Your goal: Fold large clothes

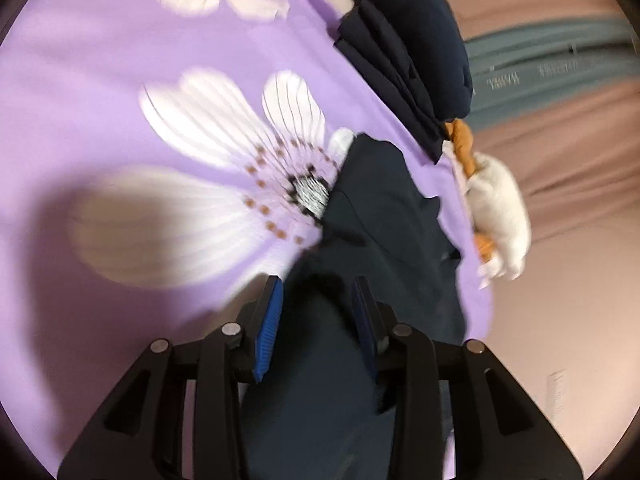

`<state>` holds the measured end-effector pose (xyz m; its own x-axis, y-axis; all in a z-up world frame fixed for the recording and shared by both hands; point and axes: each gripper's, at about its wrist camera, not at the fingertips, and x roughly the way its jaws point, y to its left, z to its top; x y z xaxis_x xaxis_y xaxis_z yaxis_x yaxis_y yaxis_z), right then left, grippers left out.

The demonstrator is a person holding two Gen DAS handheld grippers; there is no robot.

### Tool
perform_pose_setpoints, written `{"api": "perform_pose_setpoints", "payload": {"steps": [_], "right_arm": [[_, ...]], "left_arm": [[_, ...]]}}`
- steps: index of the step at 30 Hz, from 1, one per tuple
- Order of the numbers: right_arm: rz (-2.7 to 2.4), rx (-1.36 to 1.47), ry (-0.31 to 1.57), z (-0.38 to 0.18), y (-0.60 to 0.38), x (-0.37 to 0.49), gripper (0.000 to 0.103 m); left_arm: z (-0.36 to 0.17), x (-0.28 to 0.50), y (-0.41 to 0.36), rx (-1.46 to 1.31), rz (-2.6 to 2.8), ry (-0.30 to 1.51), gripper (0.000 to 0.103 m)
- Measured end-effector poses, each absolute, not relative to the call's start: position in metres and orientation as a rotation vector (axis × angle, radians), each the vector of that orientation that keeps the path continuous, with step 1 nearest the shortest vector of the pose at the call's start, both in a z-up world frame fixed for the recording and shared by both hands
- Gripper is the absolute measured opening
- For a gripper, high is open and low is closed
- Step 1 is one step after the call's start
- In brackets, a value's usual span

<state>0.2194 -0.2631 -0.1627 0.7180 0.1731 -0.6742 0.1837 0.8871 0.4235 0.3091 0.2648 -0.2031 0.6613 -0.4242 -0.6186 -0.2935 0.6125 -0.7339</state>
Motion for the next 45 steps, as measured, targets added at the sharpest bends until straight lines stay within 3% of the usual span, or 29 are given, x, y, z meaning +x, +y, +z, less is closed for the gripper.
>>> {"api": "perform_pose_setpoints", "payload": {"steps": [6, 12, 17, 20, 23, 25, 27, 35, 37, 38, 41, 45], "right_arm": [[0.125, 0.371, 0.757, -0.15, -0.228, 0.228, 0.034], [0.179, 0.295, 0.795, -0.166, -0.19, 0.256, 0.034], [0.153, 0.261, 0.879, -0.189, -0.187, 0.277, 0.034], [0.183, 0.288, 0.884, -0.189, -0.195, 0.278, 0.034], [0.187, 0.344, 0.879, -0.179, -0.207, 0.265, 0.034], [0.164, 0.388, 0.838, -0.171, -0.22, 0.253, 0.04], [0.132, 0.438, 0.816, -0.171, -0.233, 0.246, 0.054], [0.081, 0.543, 0.836, -0.192, -0.25, 0.268, 0.057], [0.077, 0.504, 0.832, -0.189, -0.245, 0.271, 0.045], [0.059, 0.443, 0.821, -0.183, -0.24, 0.271, 0.018], [0.075, 0.341, 0.763, -0.159, -0.23, 0.263, 0.009], [0.082, 0.329, 0.69, -0.136, -0.238, 0.264, 0.008]], "left_arm": [[-0.164, 0.314, 0.244, -0.673, -0.116, 0.868, 0.035], [-0.152, 0.329, 0.146, -0.452, -0.309, 0.866, 0.037], [-0.172, 0.346, 0.092, -0.299, -0.345, 0.913, 0.037], [-0.21, 0.358, 0.079, -0.224, -0.301, 1.042, 0.037], [-0.211, 0.353, 0.086, -0.253, -0.316, 1.002, 0.037], [-0.213, 0.353, 0.093, -0.289, -0.333, 1.005, 0.038], [-0.214, 0.353, 0.099, -0.318, -0.346, 1.007, 0.037], [-0.207, 0.35, 0.089, -0.313, -0.321, 1.008, 0.041], [-0.207, 0.35, 0.092, -0.335, -0.316, 1.005, 0.041], [-0.207, 0.35, 0.094, -0.354, -0.312, 1.003, 0.041], [-0.2, 0.347, 0.1, -0.374, -0.293, 0.979, 0.041], [-0.191, 0.345, 0.102, -0.349, -0.279, 0.931, 0.045]]}}
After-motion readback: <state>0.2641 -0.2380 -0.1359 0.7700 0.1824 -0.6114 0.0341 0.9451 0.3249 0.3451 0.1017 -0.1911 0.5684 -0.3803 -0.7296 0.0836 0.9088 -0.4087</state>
